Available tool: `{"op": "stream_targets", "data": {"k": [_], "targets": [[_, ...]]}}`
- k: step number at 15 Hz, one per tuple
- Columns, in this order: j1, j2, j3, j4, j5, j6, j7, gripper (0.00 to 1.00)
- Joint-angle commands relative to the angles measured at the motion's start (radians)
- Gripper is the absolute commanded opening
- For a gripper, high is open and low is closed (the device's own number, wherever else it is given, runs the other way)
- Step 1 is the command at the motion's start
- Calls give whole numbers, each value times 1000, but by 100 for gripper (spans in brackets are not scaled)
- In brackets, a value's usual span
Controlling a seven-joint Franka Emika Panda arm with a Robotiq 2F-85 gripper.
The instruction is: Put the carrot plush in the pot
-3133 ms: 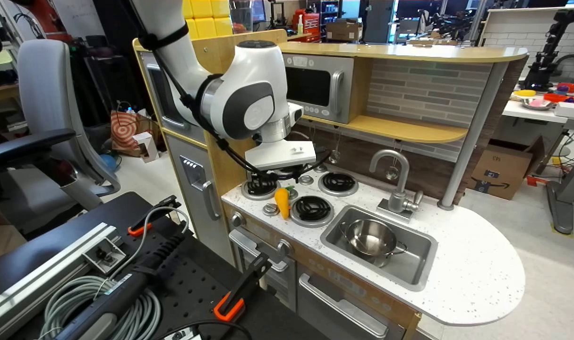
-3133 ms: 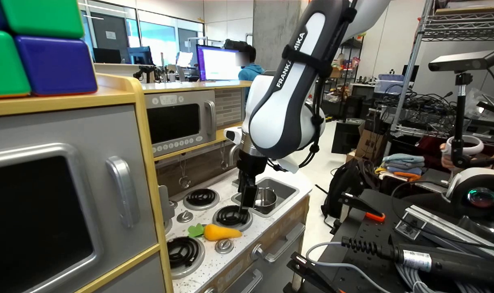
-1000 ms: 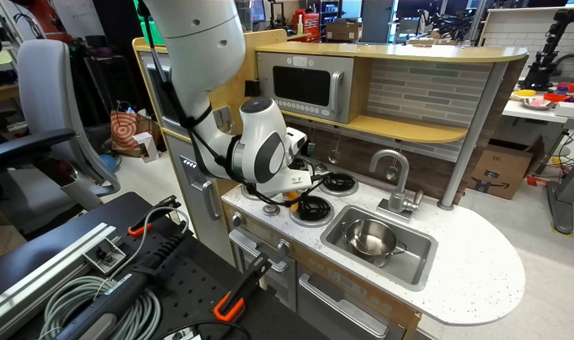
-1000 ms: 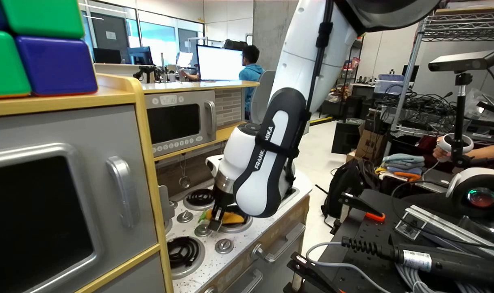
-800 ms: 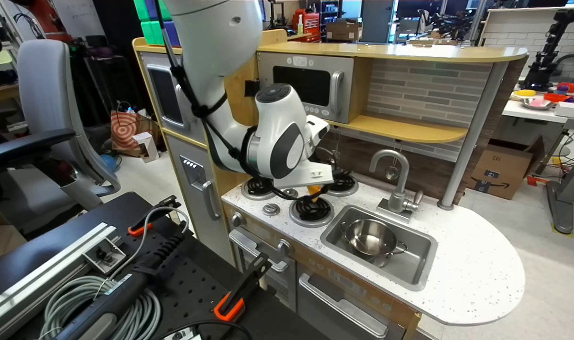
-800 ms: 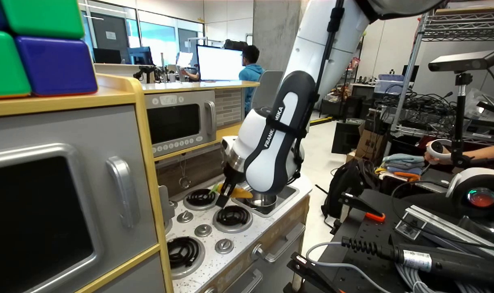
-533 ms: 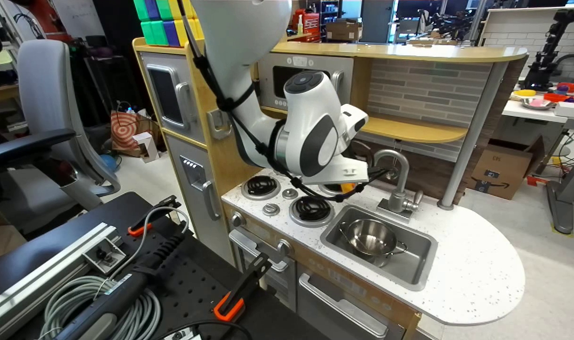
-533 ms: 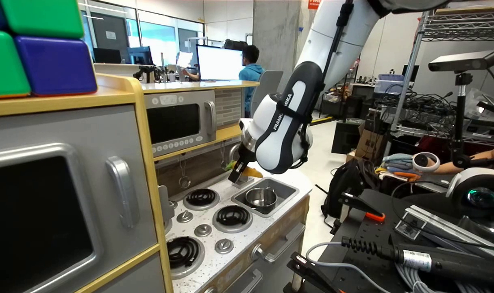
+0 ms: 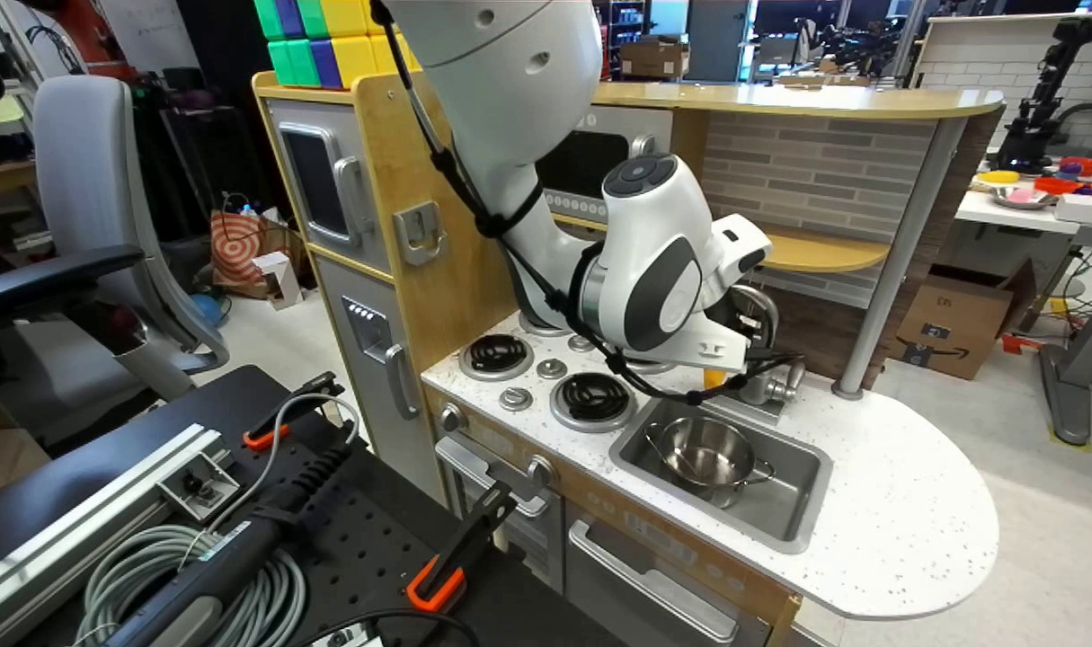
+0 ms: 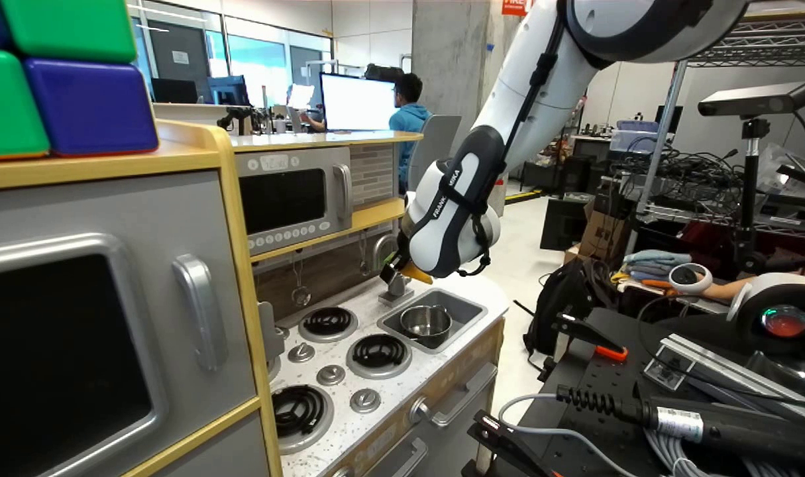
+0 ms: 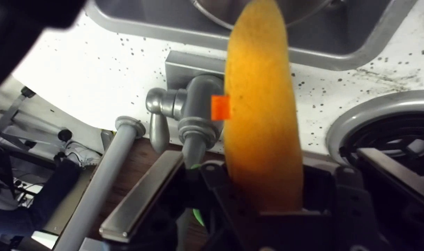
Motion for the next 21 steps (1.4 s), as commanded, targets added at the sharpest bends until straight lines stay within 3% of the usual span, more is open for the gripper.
{"op": "stream_targets", "data": {"k": [1, 4, 5, 7, 9, 12, 15, 17, 21], "targets": [[9, 81, -19, 105, 36, -75, 56, 0], [-11, 101, -17, 110, 46, -119, 83, 0], [-18, 103, -15, 108, 49, -123, 87, 25], [-32, 82, 1, 75, 38, -124, 81, 33], [-46, 38, 27, 17, 22, -122, 61, 48], [-101, -93, 128, -150, -33, -113, -16, 69], [-139, -217, 183, -295, -88, -104, -75, 92], [-224, -304, 275, -392, -137, -128, -146, 100], [-488, -468, 553, -602, -158, -257, -313, 100]]}}
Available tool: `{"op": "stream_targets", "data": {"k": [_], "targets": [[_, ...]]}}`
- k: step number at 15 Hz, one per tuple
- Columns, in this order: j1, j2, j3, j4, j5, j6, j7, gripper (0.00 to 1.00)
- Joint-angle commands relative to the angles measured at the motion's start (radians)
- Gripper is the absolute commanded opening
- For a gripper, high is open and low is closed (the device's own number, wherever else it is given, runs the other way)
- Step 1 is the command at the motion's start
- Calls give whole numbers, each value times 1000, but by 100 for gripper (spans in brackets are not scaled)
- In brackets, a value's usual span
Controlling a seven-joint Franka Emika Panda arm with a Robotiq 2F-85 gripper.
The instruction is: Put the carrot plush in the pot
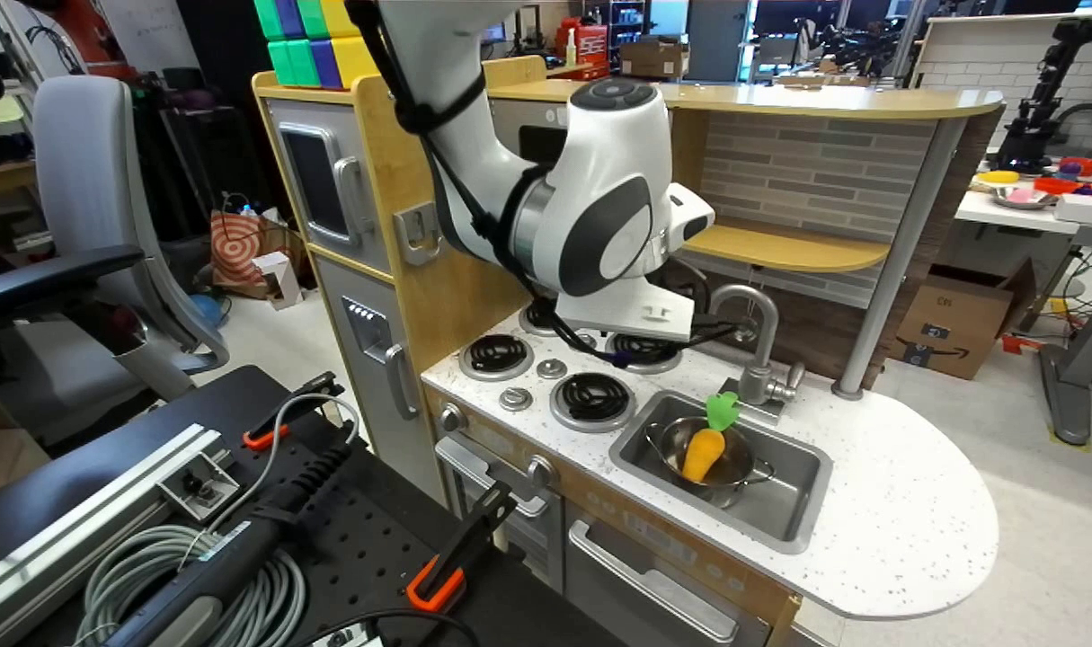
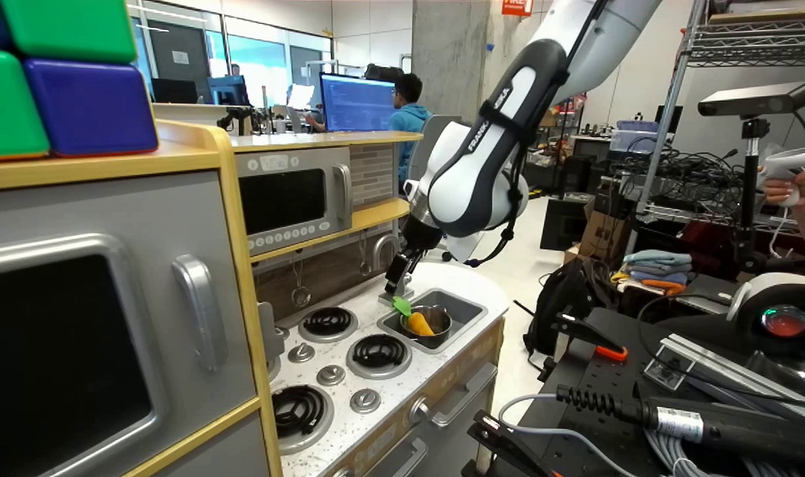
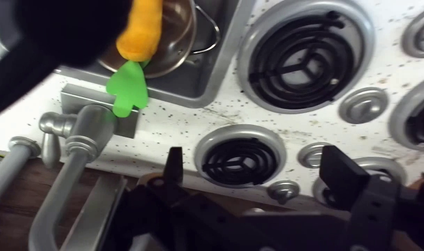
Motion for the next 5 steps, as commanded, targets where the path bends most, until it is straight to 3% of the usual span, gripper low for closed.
{"op": "stream_targets", "data": {"k": [1, 2, 3, 5], "targets": [[-261, -186, 256, -235, 17, -156, -164, 100], [-313, -210, 305, -260, 54, -218, -206, 100], [-183, -126, 193, -157, 58, -130, -156, 100], [-256, -185, 255, -222, 80, -186, -207, 100]]}}
